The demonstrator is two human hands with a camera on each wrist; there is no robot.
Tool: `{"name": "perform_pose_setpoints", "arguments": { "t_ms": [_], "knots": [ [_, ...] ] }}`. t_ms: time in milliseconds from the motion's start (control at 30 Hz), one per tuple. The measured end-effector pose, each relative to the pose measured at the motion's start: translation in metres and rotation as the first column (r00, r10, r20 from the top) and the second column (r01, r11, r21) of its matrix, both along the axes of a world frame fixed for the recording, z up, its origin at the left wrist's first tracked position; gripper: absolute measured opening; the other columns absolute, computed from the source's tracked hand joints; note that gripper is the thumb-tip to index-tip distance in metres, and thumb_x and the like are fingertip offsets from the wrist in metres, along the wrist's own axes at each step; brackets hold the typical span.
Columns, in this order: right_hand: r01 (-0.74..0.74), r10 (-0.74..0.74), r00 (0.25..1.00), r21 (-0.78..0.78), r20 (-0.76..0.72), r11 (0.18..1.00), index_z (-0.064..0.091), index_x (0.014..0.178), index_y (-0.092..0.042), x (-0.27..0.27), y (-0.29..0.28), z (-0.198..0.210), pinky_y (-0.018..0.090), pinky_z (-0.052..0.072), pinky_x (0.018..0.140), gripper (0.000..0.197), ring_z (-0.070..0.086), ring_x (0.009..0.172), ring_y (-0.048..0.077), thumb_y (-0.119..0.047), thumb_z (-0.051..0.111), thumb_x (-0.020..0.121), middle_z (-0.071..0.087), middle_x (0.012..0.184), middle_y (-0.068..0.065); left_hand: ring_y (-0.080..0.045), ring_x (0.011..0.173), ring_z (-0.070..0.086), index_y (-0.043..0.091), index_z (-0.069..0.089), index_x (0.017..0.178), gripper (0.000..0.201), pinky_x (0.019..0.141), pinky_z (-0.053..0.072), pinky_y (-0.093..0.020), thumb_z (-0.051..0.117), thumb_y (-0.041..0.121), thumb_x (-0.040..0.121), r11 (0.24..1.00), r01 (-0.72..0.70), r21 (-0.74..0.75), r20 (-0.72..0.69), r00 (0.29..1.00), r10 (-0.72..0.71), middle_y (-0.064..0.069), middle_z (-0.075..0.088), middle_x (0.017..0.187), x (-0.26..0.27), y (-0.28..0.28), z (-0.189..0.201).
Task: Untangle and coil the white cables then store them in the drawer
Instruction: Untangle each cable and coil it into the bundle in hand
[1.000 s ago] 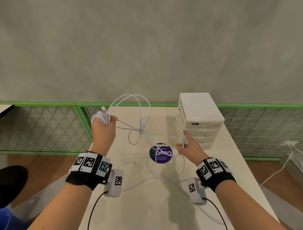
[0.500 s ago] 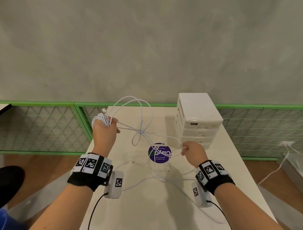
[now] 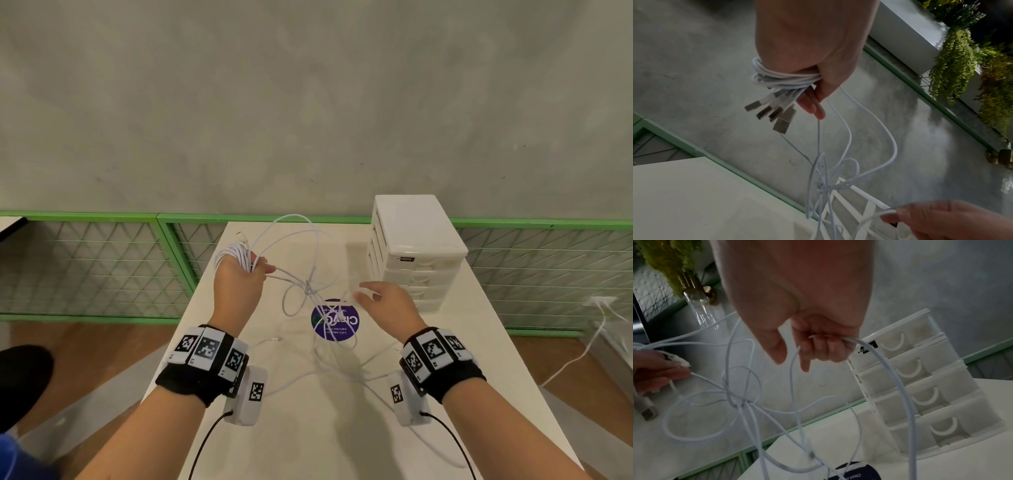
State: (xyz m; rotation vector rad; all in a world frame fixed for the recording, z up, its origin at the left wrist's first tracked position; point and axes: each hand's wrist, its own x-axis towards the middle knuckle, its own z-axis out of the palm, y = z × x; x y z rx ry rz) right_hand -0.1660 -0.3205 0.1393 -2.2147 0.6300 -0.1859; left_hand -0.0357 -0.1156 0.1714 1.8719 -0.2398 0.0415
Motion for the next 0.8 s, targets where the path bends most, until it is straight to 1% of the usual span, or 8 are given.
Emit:
{"name": "perform_pose_setpoints", "arguments": {
  "t_ms": [133,233,367,467,533,600,700,800],
  "knots": [
    [0.082,-0.094,0.960,0.056,0.264,0.995,0.068,0.105,-0.022,-0.004,0.000,0.010,0.015,0.037,0.067,0.023,0.055,0.076,0.002,-0.032,0.051,0.094,0.066,0.092,-0.011,-0.012,0.071,0.067,0.007,0.061,0.085,0.014,0.069,0.056,-0.041,0.056,0.018,0.092,1.000,-0.017,0.018,-0.015,1.000,0.018,0.008,0.070,0.070,0.002,-0.001,-0.002],
    [0.237,-0.267,0.872,0.124,0.410,0.964,0.065,0.103,-0.023,-0.007,-0.006,0.009,0.022,0.037,0.061,0.022,0.050,0.065,0.007,-0.028,0.045,0.096,0.059,0.073,-0.008,-0.013,0.072,0.067,0.007,0.061,0.084,0.014,0.070,0.057,-0.043,0.057,0.019,0.092,0.999,-0.033,0.014,-0.023,0.999,0.033,0.007,0.070,0.069,0.000,0.000,-0.002],
    [0.372,-0.388,0.879,0.110,0.278,0.922,0.063,0.094,-0.011,-0.008,-0.024,-0.012,0.031,0.039,0.063,0.027,0.053,0.068,0.025,-0.023,0.038,0.097,0.058,0.071,0.005,-0.008,0.069,0.068,0.006,0.061,0.082,0.015,0.071,0.058,-0.043,0.058,0.018,0.091,0.999,-0.047,-0.008,0.005,0.999,0.047,0.008,0.071,0.069,-0.001,0.001,0.001],
    [0.348,-0.348,0.937,0.005,0.018,0.937,0.061,0.092,-0.004,-0.010,-0.034,-0.038,0.036,0.046,0.072,0.032,0.061,0.081,0.033,-0.022,0.036,0.097,0.066,0.081,0.014,-0.006,0.067,0.065,0.009,0.062,0.079,0.016,0.070,0.057,-0.043,0.057,0.018,0.091,0.999,-0.035,-0.029,0.033,0.999,0.036,0.009,0.071,0.071,-0.003,-0.002,0.007],
    [0.275,-0.273,0.946,-0.012,-0.177,0.961,0.059,0.115,-0.006,-0.013,-0.036,-0.052,0.034,0.046,0.086,0.033,0.061,0.098,0.031,-0.018,0.035,0.096,0.067,0.105,0.016,-0.008,0.069,0.065,0.011,0.062,0.077,0.016,0.071,0.056,-0.042,0.057,0.016,0.092,0.998,-0.012,-0.062,0.053,0.998,0.015,0.009,0.071,0.072,-0.005,-0.004,0.012],
    [0.159,-0.178,0.920,-0.082,-0.350,0.984,0.044,0.135,-0.010,-0.017,-0.031,-0.058,0.034,0.038,0.100,0.042,0.050,0.121,0.030,-0.021,0.038,0.096,0.053,0.133,0.015,-0.003,0.068,0.066,0.002,0.062,0.086,0.014,0.071,0.056,-0.038,0.057,0.014,0.092,0.996,0.013,-0.094,0.067,0.998,-0.006,0.010,0.071,0.070,-0.008,-0.008,0.016],
    [0.062,-0.101,0.967,-0.168,-0.234,0.984,0.040,0.138,-0.017,-0.020,-0.015,-0.054,0.036,0.034,0.105,0.056,0.038,0.130,0.027,-0.041,0.054,0.089,0.041,0.140,0.010,-0.007,0.072,0.068,-0.004,0.060,0.093,0.017,0.064,0.054,-0.033,0.057,0.013,0.092,0.991,0.038,-0.131,0.066,0.997,-0.029,0.013,0.070,0.061,-0.011,-0.014,0.019],
    [-0.031,0.033,0.999,-0.135,0.012,0.990,0.052,0.130,-0.022,-0.012,0.006,-0.040,0.029,0.034,0.102,0.055,0.042,0.122,0.020,-0.043,0.067,0.081,0.048,0.129,0.004,-0.017,0.080,0.069,0.008,0.061,0.084,0.010,0.064,0.055,-0.031,0.057,0.014,0.092,0.983,0.075,-0.167,0.052,0.996,-0.067,0.014,0.070,0.061,-0.018,-0.020,0.024]
  ]
}}
